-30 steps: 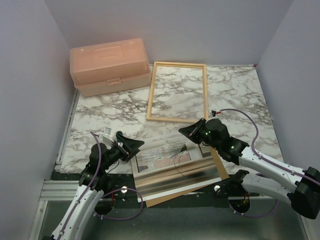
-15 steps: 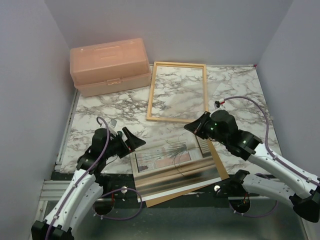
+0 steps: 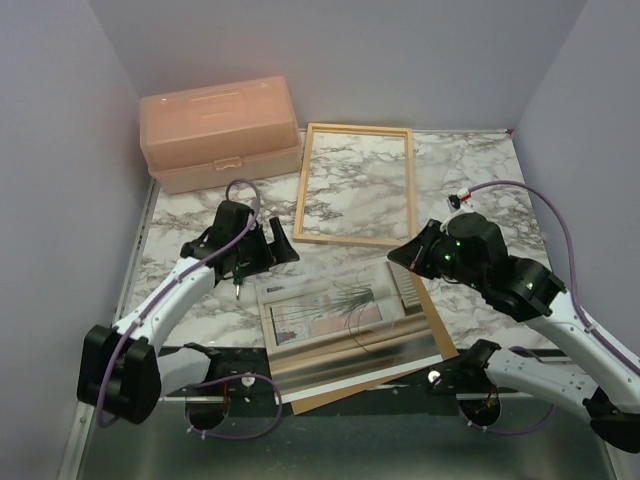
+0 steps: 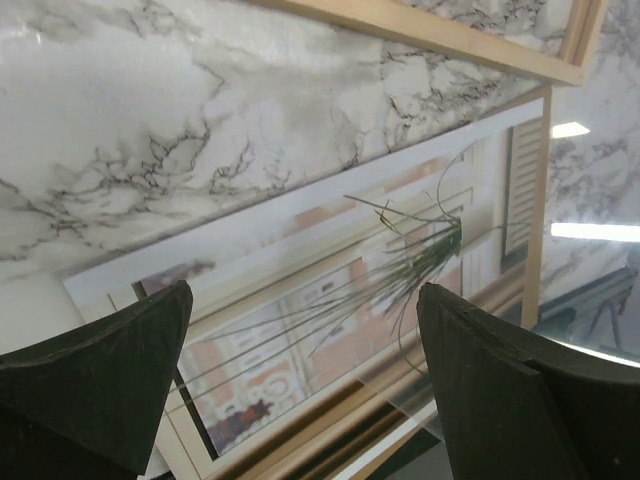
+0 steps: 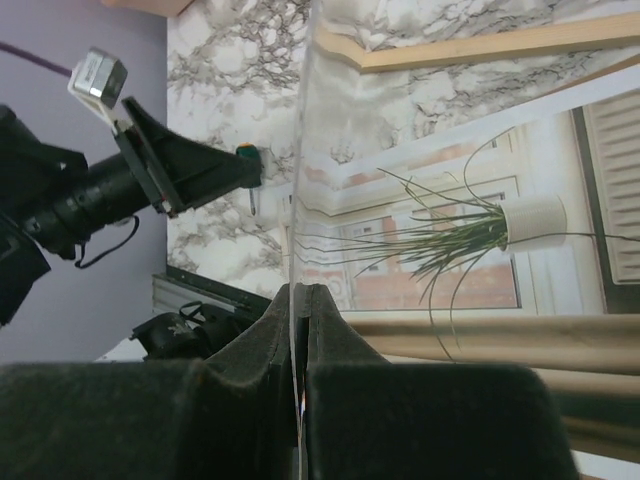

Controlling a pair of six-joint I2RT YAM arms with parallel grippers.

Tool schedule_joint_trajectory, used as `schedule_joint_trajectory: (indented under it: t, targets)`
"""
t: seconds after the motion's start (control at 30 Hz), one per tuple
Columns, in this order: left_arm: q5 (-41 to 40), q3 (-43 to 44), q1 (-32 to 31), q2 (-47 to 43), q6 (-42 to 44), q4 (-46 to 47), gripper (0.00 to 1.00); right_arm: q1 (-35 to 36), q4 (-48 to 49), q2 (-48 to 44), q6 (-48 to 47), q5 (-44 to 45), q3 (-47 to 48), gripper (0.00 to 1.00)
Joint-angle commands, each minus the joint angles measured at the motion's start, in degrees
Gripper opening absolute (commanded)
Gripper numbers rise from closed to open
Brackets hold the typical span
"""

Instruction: Put the photo into the frame

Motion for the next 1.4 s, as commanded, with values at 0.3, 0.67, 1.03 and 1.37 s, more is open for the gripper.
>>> schedule_joint_trajectory:
  t: [0.3, 0.67, 1.03, 1.37]
  targets:
    - [-17.98, 23.75, -5.86, 31.68, 6.05, -3.60, 0.89, 0.33, -8.17, -3.85, -0.36, -1.63, 1.47, 0.00]
    - [-23.72, 34.82, -6.28, 45.63, 5.79, -2.70, 0.66, 0.32, -7.63, -5.55, 2.32, -6.37, -4.11, 0.00]
    - [-25.64, 38.84, -6.92, 51.21, 5.55, -3.55, 0.41, 0.32, -8.35, -6.07, 2.52, -5.69, -3.77, 0.00]
    - [-21.00, 36.68, -7.05, 47.44, 4.39, -2.41, 0.00, 0.34, -7.24, -5.90, 2.75, -6.62, -2.99, 0.00]
